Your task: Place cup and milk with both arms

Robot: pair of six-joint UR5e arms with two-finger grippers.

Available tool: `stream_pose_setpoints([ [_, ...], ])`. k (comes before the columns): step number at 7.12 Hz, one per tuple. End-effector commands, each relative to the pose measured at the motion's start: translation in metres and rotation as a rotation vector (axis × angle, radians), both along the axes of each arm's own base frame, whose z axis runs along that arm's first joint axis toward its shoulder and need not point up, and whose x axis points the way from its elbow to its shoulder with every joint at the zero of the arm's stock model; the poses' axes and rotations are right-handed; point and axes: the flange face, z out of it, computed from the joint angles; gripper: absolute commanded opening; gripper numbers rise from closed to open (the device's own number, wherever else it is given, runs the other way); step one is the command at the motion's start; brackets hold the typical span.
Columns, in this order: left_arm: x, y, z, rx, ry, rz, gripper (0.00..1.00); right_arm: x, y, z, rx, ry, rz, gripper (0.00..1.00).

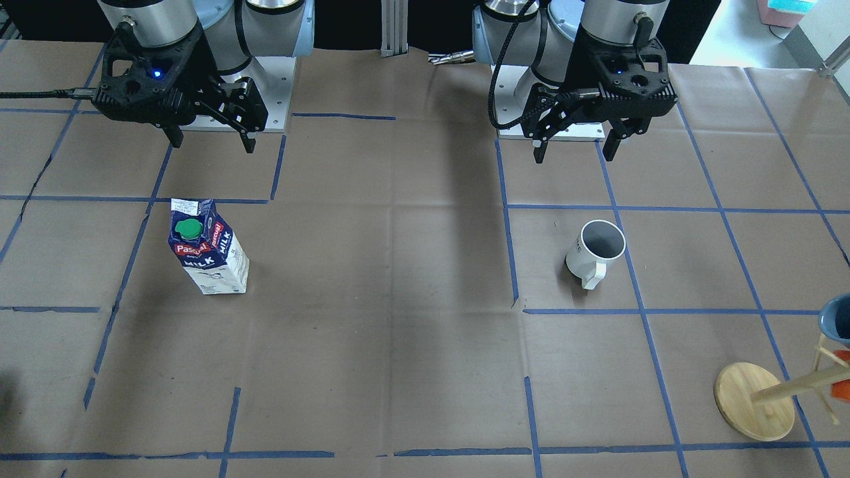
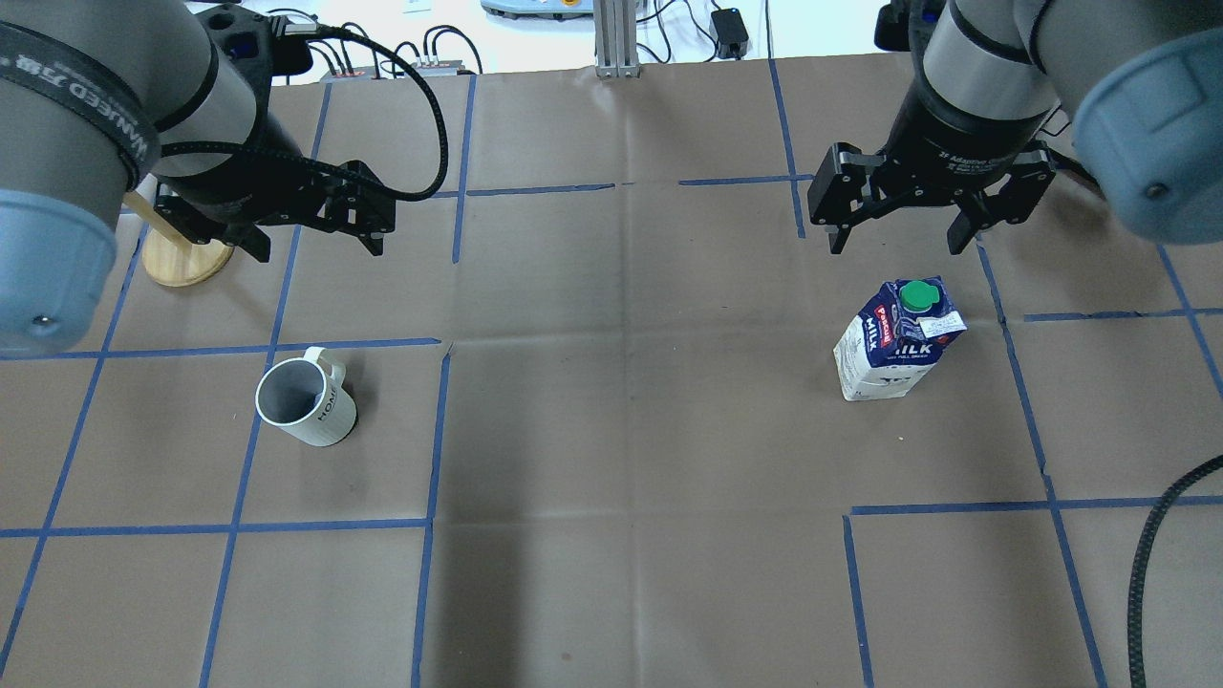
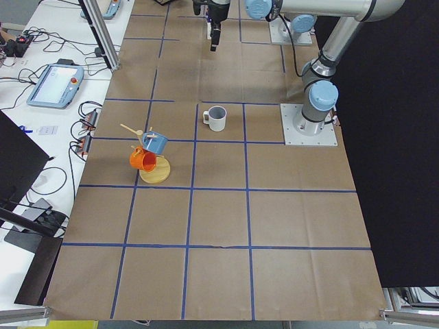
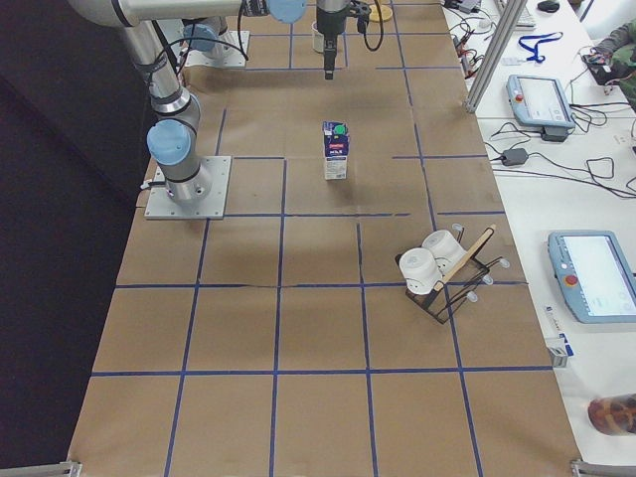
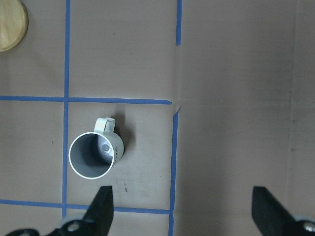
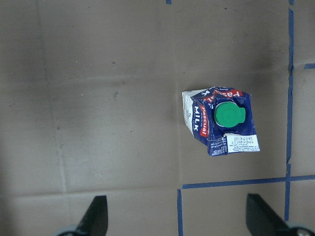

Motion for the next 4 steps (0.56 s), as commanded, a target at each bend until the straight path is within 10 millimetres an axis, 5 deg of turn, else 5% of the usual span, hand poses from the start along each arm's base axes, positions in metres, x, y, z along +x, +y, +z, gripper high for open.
stream_pose_setpoints([
  [1, -0.0005, 0.0067, -0.0088, 0.082, 0.011, 0.000, 1.00, 0.0001, 0.0006, 0.0014, -0.005, -0.001, 0.000, 1.00],
  [4, 0.0053, 0.0080, -0.0134, 0.111, -0.008, -0.010, 1.00, -0.0018, 0.0008, -0.0017, 0.009, 0.004, 0.005, 1.00],
])
